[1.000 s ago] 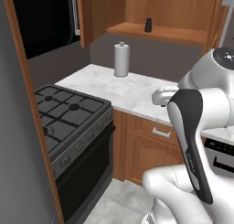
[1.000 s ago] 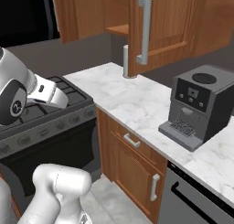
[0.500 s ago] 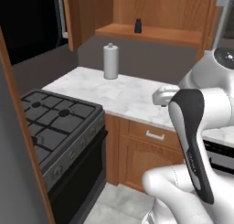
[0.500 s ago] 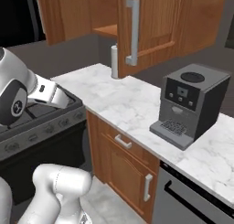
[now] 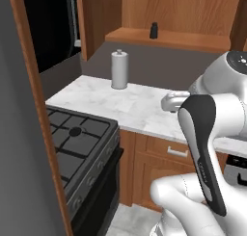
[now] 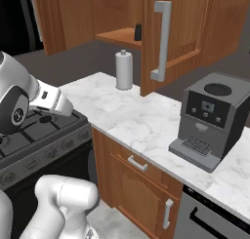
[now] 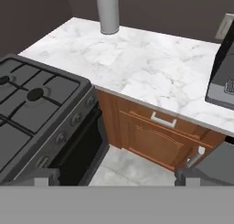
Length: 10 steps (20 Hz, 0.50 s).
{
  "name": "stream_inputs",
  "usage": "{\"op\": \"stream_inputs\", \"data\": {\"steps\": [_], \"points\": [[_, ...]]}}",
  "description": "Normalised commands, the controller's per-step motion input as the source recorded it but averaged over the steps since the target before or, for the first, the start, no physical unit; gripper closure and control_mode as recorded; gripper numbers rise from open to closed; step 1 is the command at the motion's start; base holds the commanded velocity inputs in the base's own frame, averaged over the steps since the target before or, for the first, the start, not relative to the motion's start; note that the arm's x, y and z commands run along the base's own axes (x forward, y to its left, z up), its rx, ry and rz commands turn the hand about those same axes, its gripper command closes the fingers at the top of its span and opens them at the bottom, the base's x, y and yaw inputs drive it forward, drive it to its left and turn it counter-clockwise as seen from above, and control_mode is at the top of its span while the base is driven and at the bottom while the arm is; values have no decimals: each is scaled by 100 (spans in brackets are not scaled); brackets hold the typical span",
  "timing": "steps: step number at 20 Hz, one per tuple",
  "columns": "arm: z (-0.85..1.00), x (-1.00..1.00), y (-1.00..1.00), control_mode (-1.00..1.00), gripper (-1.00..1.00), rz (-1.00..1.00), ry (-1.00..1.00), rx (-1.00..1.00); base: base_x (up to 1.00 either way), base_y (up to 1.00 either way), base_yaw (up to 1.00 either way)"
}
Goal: Move the shaker and shaker from the cabinet to the dining counter.
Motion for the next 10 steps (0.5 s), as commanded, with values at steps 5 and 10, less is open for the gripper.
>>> {"op": "stream_inputs", "data": {"steps": [5,10], "points": [[0,0,0,100,-100,0,0,0,48,2,-11],[0,0,0,100,-100,0,0,0,19,0,-21]]}}
